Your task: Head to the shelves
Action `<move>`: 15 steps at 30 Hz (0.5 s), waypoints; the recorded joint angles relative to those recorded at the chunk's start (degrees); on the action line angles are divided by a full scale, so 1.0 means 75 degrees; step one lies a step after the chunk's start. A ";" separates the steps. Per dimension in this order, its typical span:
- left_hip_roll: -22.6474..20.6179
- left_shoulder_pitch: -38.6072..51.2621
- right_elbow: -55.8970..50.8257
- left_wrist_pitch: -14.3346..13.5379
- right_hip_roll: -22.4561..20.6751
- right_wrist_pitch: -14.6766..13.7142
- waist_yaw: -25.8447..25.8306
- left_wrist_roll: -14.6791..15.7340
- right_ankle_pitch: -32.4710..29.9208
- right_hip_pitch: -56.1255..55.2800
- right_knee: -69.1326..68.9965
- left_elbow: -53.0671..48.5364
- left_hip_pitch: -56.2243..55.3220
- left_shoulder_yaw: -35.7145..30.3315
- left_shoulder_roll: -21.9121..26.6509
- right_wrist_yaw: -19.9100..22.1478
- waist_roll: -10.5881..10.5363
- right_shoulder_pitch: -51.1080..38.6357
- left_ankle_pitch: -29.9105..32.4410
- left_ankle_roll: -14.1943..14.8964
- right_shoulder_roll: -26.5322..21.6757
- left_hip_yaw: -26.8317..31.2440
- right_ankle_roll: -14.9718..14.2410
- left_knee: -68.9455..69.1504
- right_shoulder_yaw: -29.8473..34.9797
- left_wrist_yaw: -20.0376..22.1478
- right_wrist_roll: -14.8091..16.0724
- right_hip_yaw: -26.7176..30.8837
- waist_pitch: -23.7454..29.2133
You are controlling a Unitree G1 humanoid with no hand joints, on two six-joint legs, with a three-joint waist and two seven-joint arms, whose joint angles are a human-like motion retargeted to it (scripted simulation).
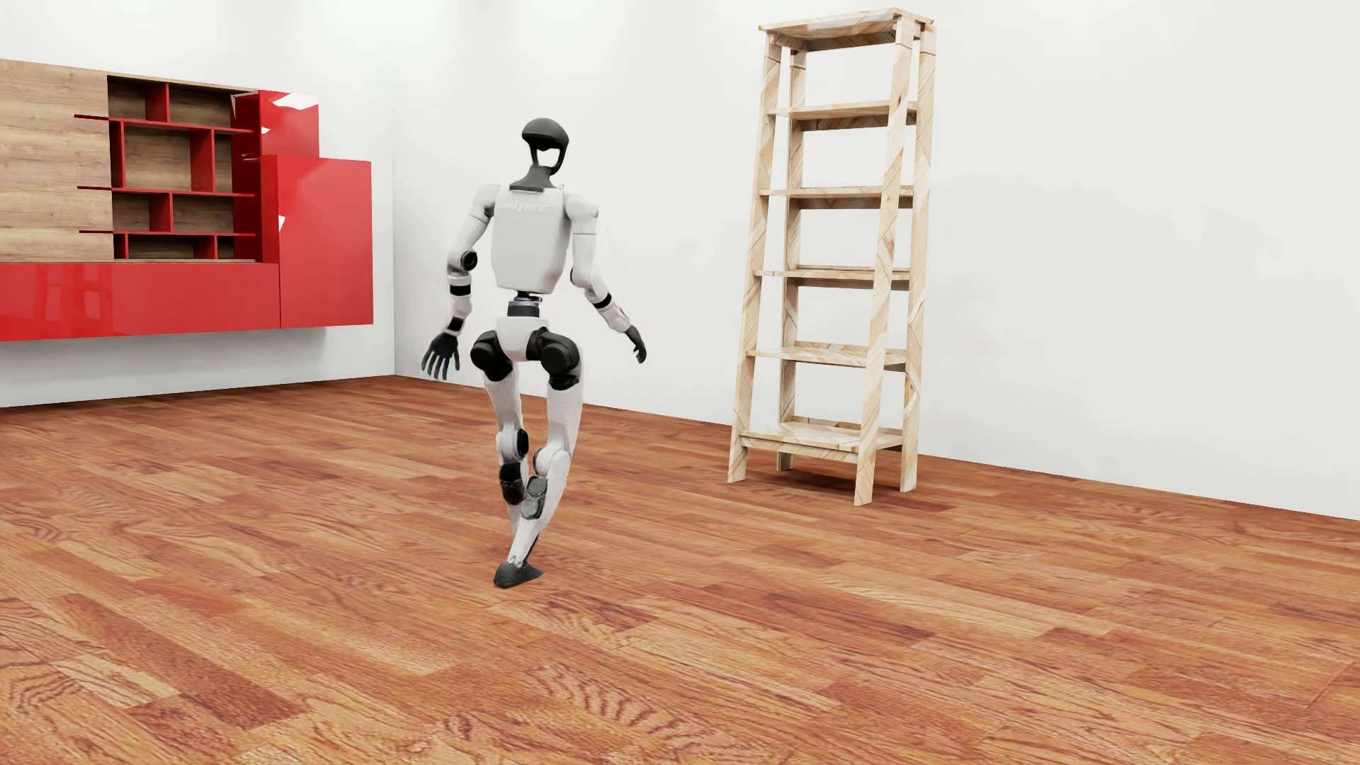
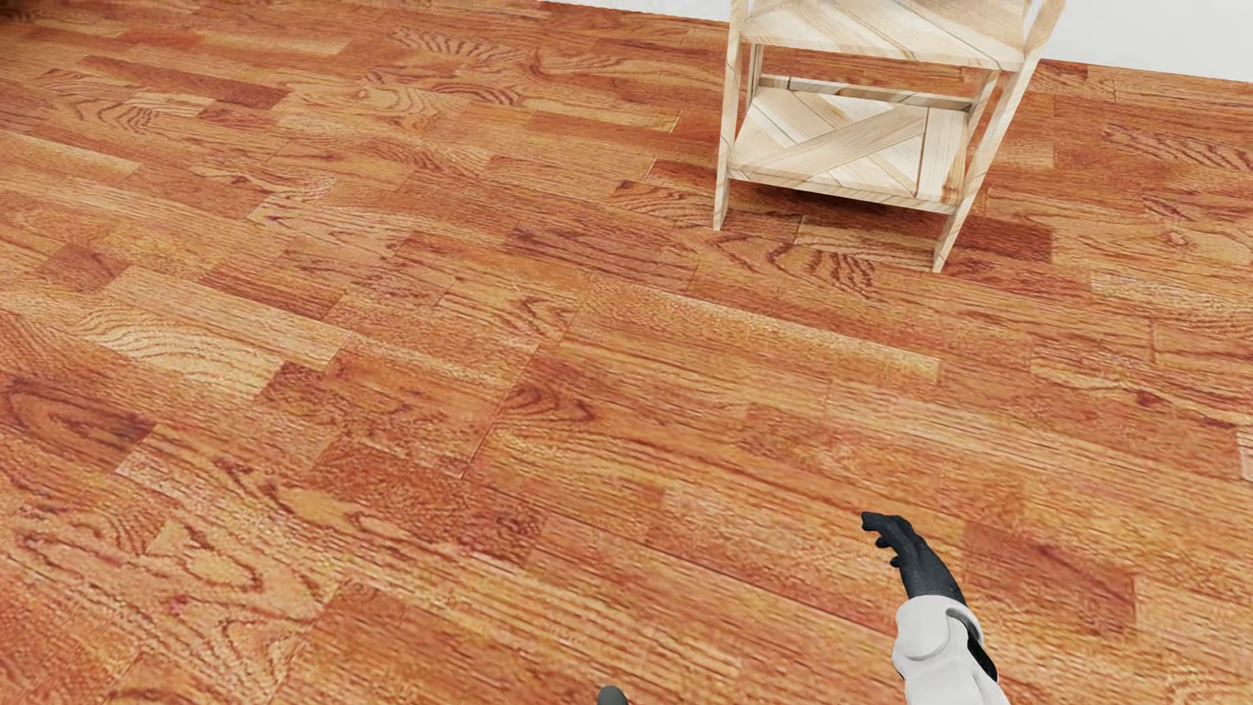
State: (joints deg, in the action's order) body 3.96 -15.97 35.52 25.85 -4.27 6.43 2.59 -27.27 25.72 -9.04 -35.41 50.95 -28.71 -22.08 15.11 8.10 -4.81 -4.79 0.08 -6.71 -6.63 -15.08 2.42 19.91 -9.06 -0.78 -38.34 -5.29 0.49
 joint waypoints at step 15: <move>-0.0317 0.3764 0.1691 -0.1446 0.2894 0.1443 -0.0526 -0.1299 -0.0819 -0.2519 -0.0777 -0.0883 0.2379 -0.0572 -0.1219 -0.0973 0.1385 0.3134 -0.2755 0.1506 0.0542 0.1272 -0.0888 0.1131 -0.1111 0.0810 -0.0054 -0.0294 -0.0080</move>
State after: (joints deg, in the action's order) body 1.58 12.25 48.20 15.01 17.43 17.26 -1.36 -37.01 19.58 -27.93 -41.23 44.33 -10.87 -26.37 5.97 0.80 5.57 18.72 -20.58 4.58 -2.56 -5.55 -4.24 28.39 -17.39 5.30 -38.75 -7.49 -0.11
